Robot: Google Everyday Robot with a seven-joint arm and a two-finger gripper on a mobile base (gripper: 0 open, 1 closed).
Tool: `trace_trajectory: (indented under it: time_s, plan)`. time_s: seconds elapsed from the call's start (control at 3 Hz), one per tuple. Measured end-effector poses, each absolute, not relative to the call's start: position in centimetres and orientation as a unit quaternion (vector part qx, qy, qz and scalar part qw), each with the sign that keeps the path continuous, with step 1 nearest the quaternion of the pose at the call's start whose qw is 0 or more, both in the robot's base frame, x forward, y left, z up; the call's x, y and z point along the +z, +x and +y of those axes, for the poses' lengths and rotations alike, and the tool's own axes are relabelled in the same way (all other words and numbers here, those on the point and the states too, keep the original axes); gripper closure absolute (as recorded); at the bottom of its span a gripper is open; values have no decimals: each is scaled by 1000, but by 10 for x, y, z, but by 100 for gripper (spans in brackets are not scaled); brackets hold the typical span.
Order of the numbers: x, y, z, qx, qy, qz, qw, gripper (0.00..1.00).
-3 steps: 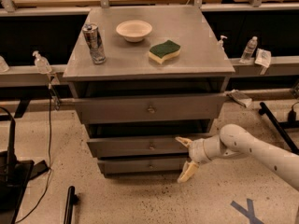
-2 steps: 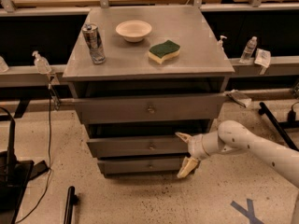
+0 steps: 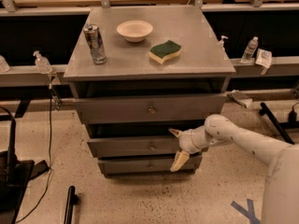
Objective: Open middle drawer
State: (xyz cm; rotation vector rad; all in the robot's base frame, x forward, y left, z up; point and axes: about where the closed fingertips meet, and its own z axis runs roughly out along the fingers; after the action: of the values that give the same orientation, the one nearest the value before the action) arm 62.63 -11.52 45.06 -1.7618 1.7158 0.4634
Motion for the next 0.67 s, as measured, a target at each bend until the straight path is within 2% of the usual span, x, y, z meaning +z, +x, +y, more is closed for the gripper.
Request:
trace_trajectory:
  time_s: [0.67]
  plan:
    - [418, 652, -111, 184, -665, 660, 298, 0]
